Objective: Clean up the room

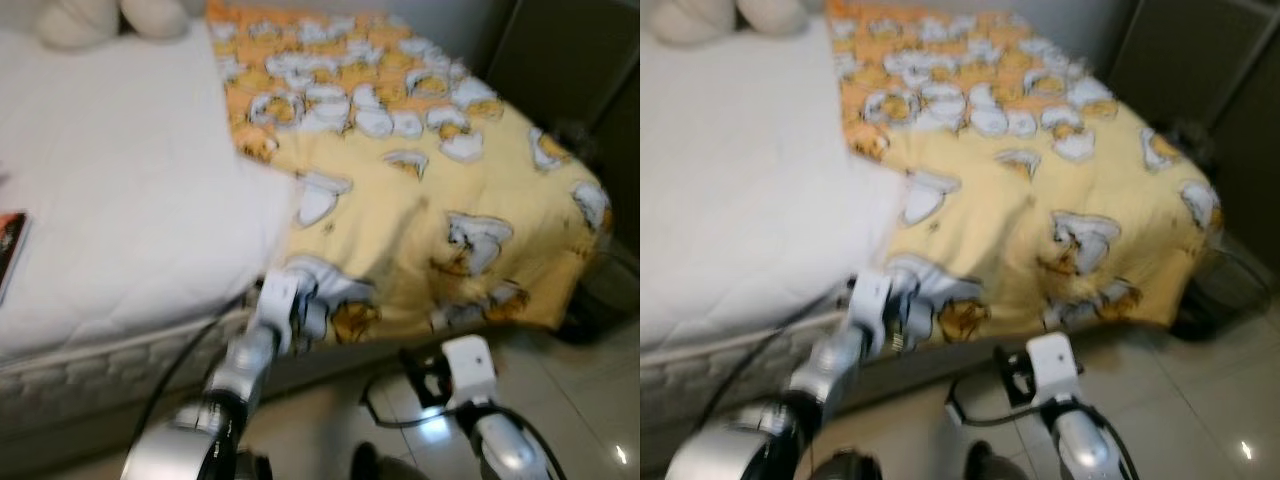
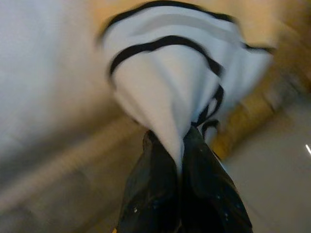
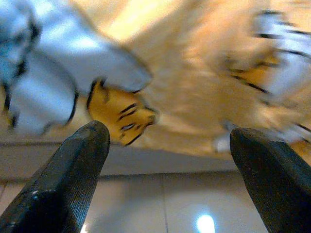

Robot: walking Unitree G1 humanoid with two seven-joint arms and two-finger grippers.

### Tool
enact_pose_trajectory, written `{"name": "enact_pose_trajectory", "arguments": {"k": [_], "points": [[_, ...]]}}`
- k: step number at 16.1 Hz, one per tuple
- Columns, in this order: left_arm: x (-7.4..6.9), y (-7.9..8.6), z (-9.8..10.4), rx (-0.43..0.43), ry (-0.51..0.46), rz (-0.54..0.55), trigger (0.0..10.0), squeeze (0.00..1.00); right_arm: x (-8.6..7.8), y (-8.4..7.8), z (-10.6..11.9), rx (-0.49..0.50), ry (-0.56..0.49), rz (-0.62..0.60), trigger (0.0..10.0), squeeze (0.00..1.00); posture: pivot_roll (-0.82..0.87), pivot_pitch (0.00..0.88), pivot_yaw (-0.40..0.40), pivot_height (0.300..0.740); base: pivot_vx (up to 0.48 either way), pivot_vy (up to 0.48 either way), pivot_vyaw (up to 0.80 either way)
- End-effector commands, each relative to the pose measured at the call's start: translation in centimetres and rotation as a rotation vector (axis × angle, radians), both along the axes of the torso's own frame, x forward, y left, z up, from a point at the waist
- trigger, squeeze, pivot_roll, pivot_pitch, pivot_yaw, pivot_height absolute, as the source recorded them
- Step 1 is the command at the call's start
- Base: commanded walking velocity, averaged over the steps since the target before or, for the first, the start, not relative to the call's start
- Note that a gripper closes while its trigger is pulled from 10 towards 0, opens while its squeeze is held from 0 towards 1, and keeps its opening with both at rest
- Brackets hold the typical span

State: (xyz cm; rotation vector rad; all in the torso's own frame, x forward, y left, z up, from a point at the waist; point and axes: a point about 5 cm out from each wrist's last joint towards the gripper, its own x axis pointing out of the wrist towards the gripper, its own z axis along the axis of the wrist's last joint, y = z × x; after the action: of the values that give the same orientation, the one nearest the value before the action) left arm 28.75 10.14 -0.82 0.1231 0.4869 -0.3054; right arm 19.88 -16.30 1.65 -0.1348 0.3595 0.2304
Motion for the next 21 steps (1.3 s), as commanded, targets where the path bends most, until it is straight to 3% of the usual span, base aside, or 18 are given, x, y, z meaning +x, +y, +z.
{"name": "enact_pose_trajectory", "arguments": {"k": [1,3,6,9,12,14,15,16,17,18,19,21], "points": [[0.6,-1.7,0.9,-0.020,-0.026,-0.070,10.0,0.00,-1.0,-0.4,-0.6,-0.013,0.027,-0.007,10.0,0.00,-0.14,0.000,-0.031,0.740,0.000,0.000,0.00],[-0.4,-3.6,0.4,-0.067,0.016,-0.147,10.0,0.00,-1.0,-0.5,-0.8,-0.014,0.033,-0.003,10.0,0.00,-0.14,0.000,-0.031,0.740,0.000,0.000,0.00],[-3.3,-5.9,-1.7,-0.224,0.223,-0.244,10.0,0.00,-1.0,-0.4,-0.9,-0.017,0.038,0.016,10.0,0.00,-0.15,0.000,-0.032,0.740,0.000,0.000,0.00],[-5.5,-7.0,-3.1,-0.203,0.343,-0.298,10.0,0.00,-1.2,-0.5,-1.0,-0.024,0.043,0.025,10.0,0.00,-0.16,0.000,-0.037,0.740,0.000,0.000,0.00],[-6.0,-7.2,-3.5,-0.126,0.349,-0.301,10.0,0.00,-1.0,-0.6,-0.9,-0.037,0.040,0.025,10.0,0.00,-0.16,0.002,-0.041,0.740,0.000,0.000,0.00],[-6.0,-7.2,-3.4,-0.171,0.368,-0.306,10.0,0.00,-0.4,-0.8,-0.4,-0.035,0.004,0.000,10.0,0.00,-0.15,0.001,-0.038,0.740,0.000,0.000,0.00],[-4.9,-6.8,-2.6,-0.157,0.284,-0.315,10.0,1.00,0.2,-1.2,0.2,-0.056,-0.026,-0.048,10.0,0.00,-0.16,0.000,-0.031,0.740,0.000,0.000,0.00],[-2.9,-5.9,-0.9,-0.132,0.120,-0.296,10.0,1.00,1.1,-1.8,1.4,-0.045,-0.084,-0.123,10.0,0.00,-0.15,0.000,-0.025,0.740,0.000,0.000,0.00],[-1.1,-4.8,1.0,-0.109,-0.050,-0.247,10.0,1.00,1.8,-2.4,2.4,-0.023,-0.130,-0.181,10.0,0.19,-0.13,0.000,-0.026,0.740,0.000,0.000,0.00],[-0.3,-4.1,2.1,-0.133,-0.122,-0.214,10.0,1.00,2.2,-2.6,3.0,-0.013,-0.154,-0.200,10.0,1.00,-0.13,0.000,-0.024,0.740,0.000,0.000,0.00],[0.9,-2.5,4.1,-0.136,-0.244,-0.175,10.0,1.00,2.9,-2.9,3.8,0.010,-0.187,-0.212,10.0,1.00,-0.10,0.000,-0.017,0.740,0.000,0.000,0.00],[1.3,-1.2,5.1,-0.147,-0.267,-0.160,10.0,1.00,3.6,-2.9,3.9,0.012,-0.206,-0.192,10.0,1.00,-0.07,0.000,-0.012,0.740,0.000,0.000,0.00]]}}
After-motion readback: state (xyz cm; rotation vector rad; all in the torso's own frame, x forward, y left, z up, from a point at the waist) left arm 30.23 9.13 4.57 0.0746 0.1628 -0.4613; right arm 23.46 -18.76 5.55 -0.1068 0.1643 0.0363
